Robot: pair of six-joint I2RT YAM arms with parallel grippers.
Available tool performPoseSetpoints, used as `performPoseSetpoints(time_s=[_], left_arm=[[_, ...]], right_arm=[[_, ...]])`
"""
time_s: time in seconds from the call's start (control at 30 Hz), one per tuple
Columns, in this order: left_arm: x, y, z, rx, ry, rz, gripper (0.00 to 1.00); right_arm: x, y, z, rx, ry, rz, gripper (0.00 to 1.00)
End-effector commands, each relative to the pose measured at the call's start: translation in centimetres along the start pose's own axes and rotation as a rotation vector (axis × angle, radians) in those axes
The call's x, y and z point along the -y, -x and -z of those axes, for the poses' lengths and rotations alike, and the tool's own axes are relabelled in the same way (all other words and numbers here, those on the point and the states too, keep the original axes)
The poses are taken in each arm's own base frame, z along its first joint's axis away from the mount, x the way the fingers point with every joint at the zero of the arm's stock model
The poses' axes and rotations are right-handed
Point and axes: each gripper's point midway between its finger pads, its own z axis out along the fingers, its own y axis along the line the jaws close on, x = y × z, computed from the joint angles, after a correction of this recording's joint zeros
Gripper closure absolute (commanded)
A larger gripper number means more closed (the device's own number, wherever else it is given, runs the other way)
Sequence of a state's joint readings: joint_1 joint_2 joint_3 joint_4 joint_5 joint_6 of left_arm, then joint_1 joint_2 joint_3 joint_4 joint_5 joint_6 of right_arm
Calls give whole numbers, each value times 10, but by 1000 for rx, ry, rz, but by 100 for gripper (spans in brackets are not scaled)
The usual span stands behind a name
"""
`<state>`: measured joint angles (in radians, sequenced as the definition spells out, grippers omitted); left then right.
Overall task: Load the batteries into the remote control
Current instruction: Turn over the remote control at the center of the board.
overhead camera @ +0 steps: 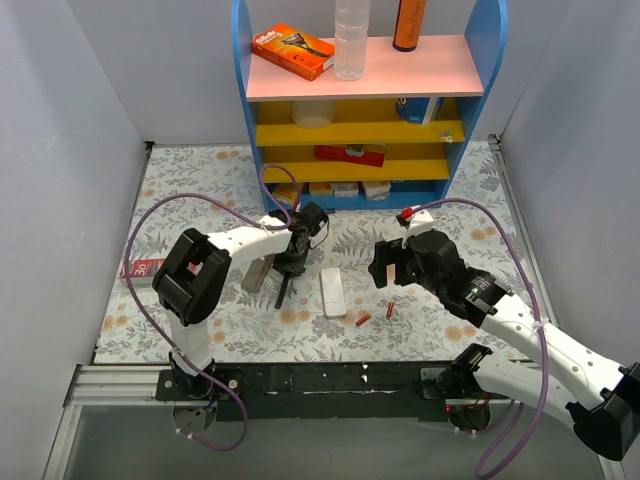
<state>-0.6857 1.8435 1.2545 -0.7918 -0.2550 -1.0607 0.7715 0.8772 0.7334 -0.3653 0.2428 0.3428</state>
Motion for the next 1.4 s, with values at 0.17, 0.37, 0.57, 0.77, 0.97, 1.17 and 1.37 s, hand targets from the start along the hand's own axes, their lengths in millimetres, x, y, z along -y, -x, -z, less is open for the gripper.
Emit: performPoseSetpoints(time_s=[0.17,0.37,0.57,0.77,0.97,1.17,1.37], left_arm=[[-8,-19,-10,-47,190,-109,66],[9,-16,5,-5,150,-109,49],[17,2,35,84,61,-56,25],[33,14,64,173,-89,-14,8],[37,19,79,226,-161,15,2],[21,38,109,335,-336,140,2],[-19,45,133,456,-427,288,2]], right_arm=[[13,4,7,58,-55,-49,2],[13,5,9,68,-50,-74,2],[5,19,12,115,-16,-100,2],[-13,32,18,230,112,-101,2],[-13,29,17,199,109,-73,2],[-15,17,8,113,102,-62,2],[-32,5,-8,-10,168,-15,2]])
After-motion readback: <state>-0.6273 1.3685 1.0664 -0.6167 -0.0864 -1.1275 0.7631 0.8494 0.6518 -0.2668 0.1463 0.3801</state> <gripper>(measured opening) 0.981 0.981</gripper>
